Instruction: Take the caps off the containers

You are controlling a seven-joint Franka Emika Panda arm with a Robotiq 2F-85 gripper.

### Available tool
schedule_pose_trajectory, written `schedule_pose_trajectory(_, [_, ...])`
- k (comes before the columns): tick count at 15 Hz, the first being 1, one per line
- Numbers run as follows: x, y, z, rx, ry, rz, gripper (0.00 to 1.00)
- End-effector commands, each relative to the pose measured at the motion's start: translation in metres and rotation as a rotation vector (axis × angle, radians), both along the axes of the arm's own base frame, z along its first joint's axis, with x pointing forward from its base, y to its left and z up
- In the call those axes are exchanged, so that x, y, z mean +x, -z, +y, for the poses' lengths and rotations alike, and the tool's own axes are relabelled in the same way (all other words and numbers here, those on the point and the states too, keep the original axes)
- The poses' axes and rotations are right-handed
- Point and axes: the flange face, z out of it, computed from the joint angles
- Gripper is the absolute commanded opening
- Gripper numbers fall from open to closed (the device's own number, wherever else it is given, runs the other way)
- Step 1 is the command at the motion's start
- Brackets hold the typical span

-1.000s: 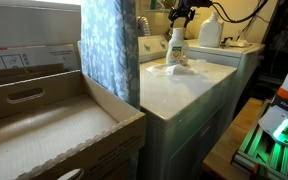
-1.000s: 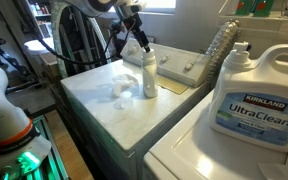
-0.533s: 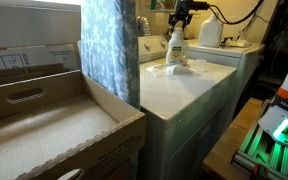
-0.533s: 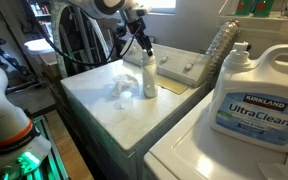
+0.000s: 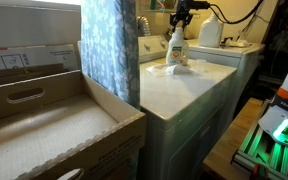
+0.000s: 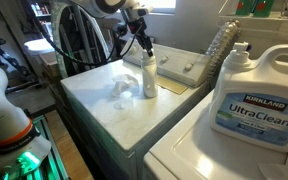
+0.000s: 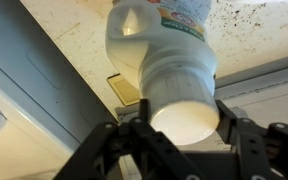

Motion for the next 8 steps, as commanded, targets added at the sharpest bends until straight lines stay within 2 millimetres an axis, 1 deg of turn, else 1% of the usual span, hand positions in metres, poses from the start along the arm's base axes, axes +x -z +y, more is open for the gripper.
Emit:
schedule_pose_trajectory(1, [-0.005, -0.026, -0.004, -0.006, 0.012, -0.03, 0.38])
schedule_pose_trajectory(3, [-0.004, -0.038, -0.004, 0.001, 0.016, -0.057, 0.38])
schedule_pose_trajectory(6, [-0.004, -0.05, -0.005, -0.001, 0.018, -0.077, 0.38])
schedule_pose_trajectory(8, [-0.009, -0.057, -0.009, -0.01, 0.032, -0.08, 0.38])
